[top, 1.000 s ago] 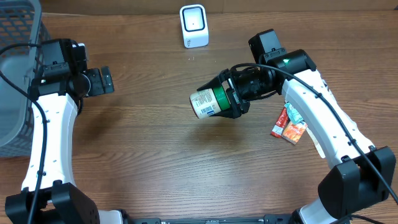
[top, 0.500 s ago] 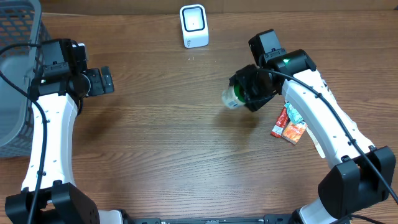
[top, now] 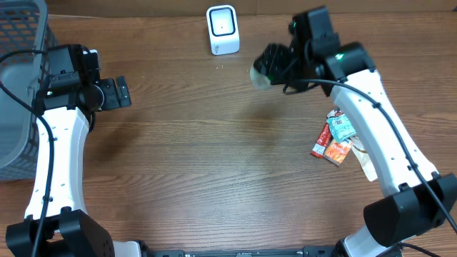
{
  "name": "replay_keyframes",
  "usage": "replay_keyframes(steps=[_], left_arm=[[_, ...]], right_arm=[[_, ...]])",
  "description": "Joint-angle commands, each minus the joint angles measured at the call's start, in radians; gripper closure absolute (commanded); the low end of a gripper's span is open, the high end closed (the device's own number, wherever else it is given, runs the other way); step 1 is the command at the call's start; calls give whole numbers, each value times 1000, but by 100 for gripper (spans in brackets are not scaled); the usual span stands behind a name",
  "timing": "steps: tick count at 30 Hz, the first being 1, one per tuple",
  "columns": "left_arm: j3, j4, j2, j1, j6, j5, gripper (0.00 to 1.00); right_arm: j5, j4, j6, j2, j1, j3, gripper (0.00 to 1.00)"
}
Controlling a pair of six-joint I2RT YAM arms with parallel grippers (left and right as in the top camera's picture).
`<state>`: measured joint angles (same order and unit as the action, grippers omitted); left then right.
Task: Scan the item barcode
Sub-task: 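Carry the jar up toward the white scanner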
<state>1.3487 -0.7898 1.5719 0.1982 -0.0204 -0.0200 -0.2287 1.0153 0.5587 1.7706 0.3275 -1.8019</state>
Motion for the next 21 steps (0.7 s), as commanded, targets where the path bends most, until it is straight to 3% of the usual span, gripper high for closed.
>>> replay_keyframes(steps=[1, 10, 21], left_arm=[[7, 1, 5, -2, -10, -3, 0], [7, 1, 5, -2, -10, -3, 0], [7, 1, 5, -2, -10, -3, 0]], right_arm=[[36, 3, -120, -4, -2, -156, 96], [197, -336, -213, 65, 28, -136, 96], [228, -780, -277, 362, 32, -135, 96]])
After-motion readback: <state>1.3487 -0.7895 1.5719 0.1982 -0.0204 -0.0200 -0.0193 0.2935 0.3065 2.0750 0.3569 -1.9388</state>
